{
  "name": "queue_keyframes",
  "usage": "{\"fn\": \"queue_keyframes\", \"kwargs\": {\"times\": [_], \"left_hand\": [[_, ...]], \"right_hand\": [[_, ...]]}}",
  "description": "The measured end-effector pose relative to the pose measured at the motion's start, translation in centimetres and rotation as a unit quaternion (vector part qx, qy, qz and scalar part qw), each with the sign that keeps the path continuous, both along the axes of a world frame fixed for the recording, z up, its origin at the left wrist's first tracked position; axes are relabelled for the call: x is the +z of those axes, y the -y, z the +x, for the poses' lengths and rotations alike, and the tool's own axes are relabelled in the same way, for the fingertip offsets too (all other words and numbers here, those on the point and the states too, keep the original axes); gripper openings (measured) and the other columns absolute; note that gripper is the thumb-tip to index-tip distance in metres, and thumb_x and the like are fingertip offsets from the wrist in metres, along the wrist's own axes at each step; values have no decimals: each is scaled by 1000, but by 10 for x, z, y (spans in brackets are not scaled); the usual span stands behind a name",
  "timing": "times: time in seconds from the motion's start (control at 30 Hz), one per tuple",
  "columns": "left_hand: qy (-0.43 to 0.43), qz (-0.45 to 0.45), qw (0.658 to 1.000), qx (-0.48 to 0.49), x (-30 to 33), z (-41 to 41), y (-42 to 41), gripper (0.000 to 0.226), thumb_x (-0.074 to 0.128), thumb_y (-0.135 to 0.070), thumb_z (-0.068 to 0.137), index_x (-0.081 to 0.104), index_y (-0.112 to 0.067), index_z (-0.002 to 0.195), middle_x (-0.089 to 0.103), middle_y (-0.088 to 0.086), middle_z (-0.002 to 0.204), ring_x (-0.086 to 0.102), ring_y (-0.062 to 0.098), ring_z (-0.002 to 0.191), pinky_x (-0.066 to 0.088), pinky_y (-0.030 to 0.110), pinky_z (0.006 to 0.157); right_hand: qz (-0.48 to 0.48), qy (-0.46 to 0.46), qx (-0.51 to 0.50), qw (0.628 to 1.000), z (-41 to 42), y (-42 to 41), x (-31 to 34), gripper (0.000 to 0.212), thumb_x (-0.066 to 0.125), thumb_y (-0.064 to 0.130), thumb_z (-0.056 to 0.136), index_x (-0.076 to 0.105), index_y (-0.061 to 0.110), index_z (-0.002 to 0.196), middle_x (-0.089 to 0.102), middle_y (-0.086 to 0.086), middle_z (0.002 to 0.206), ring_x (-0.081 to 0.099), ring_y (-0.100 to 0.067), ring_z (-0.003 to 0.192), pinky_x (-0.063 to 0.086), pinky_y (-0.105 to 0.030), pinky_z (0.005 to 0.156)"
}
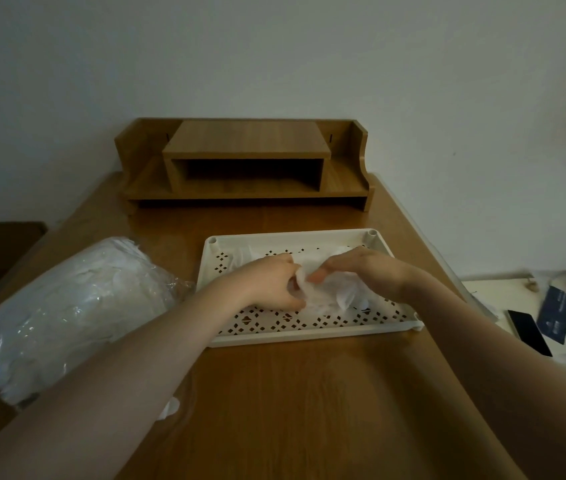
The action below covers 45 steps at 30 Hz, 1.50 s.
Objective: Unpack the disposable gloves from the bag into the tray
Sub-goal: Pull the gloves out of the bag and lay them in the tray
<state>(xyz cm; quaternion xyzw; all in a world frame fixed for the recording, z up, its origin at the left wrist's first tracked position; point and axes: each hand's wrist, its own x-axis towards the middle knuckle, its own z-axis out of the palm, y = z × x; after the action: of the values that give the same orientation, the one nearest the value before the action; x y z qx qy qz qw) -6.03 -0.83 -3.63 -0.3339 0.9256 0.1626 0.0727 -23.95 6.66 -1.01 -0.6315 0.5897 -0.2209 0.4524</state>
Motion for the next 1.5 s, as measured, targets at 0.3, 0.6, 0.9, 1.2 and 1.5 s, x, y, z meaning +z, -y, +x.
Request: {"fn": "queue_keyframes", "kwargs": {"times": [0.3,0.6,0.9,1.2,1.5], "left_hand": [[-16,-38,998,39,1,-6,-1,37,33,-31,102,61,-9,109,51,6,110,51,18,97,37,28,83],[-85,50,987,125,6,-4,2,29,34,-25,102,57,-11,94,52,1,85,48,13,74,35,26,63],[-183,134,956,186,2,10,10,34,35,-28,102,55,-20,75,56,-5,78,51,11,74,36,24,64],[-165,140,965,147,4,9,4,26,45,-36,97,63,-28,81,58,-10,79,52,6,71,36,24,61],[-111,108,985,73,6,11,-4,33,39,-13,96,64,-26,115,41,-3,135,41,15,125,35,31,103]], "right_hand": [[-130,-246,32,960,-7,9,-29,13,55,31,93,66,24,96,66,11,96,59,-9,96,37,-42,105],[-166,-435,50,884,5,-3,-32,42,47,59,89,50,39,125,52,14,93,36,-17,119,1,-45,112],[-123,-458,58,878,20,8,-29,34,52,53,89,57,29,112,43,0,134,24,-26,134,2,-53,114],[-161,-439,154,870,13,-14,-11,23,49,45,93,69,33,95,55,19,124,10,-11,139,-24,-53,107],[-112,-407,72,903,8,3,-26,72,63,53,81,31,34,142,29,8,151,24,-18,140,1,-50,117]]}}
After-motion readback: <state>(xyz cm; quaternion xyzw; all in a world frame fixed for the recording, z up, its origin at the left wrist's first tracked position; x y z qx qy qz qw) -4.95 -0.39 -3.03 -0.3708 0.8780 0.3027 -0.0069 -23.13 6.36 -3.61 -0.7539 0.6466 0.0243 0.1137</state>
